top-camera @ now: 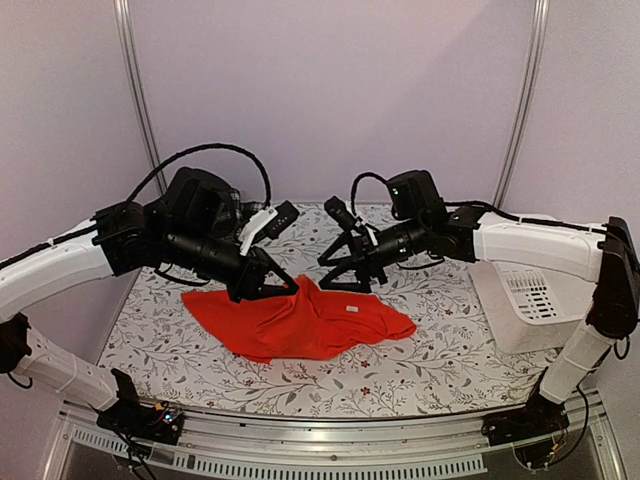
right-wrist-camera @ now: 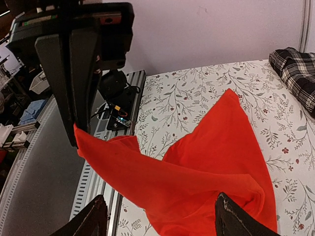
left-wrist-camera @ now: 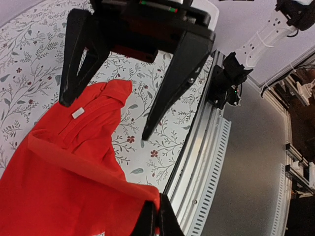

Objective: Fold and stack the mixed laundry pile
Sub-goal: Pass from the left arm to the right, then pick up the crumpled T-shirt from the center of the board, then flatten out the crumpled T-shirt at the center of the board.

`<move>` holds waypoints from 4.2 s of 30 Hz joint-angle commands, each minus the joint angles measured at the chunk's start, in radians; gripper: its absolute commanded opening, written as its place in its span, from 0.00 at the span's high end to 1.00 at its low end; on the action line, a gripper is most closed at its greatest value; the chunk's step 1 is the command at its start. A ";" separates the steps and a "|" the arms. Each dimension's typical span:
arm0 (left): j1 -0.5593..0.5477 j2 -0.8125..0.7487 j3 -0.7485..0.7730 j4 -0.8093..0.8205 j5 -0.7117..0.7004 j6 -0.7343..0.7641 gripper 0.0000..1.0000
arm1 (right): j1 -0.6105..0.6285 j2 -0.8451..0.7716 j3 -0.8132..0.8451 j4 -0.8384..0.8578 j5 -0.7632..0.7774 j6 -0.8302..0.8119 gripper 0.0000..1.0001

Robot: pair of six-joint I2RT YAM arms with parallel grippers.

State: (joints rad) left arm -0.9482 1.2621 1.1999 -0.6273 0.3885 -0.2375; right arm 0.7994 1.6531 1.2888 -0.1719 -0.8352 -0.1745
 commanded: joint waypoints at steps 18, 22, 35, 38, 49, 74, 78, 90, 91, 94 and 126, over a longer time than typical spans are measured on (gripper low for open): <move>-0.004 0.005 0.098 0.004 0.110 0.106 1.00 | 0.142 0.078 0.163 -0.010 -0.022 -0.080 0.25; 0.055 0.000 0.093 0.033 0.072 0.057 1.00 | 0.153 0.074 0.161 -0.008 -0.024 -0.066 0.57; 0.266 -0.026 0.062 0.168 -0.107 -0.141 0.74 | 0.043 0.006 0.149 0.013 0.083 0.059 1.00; 0.348 -0.092 0.015 0.170 -0.235 -0.273 0.23 | -0.038 -0.021 0.160 0.011 0.150 0.129 1.00; 0.641 -0.275 -0.328 0.038 -0.428 -0.674 0.00 | -0.240 -0.123 0.131 -0.048 0.307 0.267 1.00; 0.678 0.007 -0.580 0.347 -0.222 -0.668 0.31 | -0.345 -0.091 0.176 -0.144 0.321 0.296 1.00; 0.678 0.088 -0.575 0.393 -0.229 -0.743 0.44 | -0.344 -0.078 0.176 -0.145 0.315 0.300 1.00; 0.667 0.316 -0.481 0.447 -0.250 -0.839 0.62 | -0.345 -0.065 0.179 -0.147 0.309 0.306 1.00; 0.668 0.331 -0.476 0.451 -0.254 -0.845 0.62 | -0.344 -0.065 0.179 -0.148 0.310 0.306 1.00; 0.668 0.384 -0.454 0.468 -0.245 -0.853 0.69 | -0.344 -0.065 0.178 -0.149 0.311 0.305 1.00; 0.695 0.206 0.593 0.164 -0.239 -0.470 1.00 | -0.559 0.018 0.876 -0.201 0.244 0.369 1.00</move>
State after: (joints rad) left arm -0.2615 1.4925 1.7191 -0.4316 0.0971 -0.7818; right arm 0.2413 1.6802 2.1025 -0.3866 -0.5392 0.1806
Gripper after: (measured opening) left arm 0.008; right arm 0.007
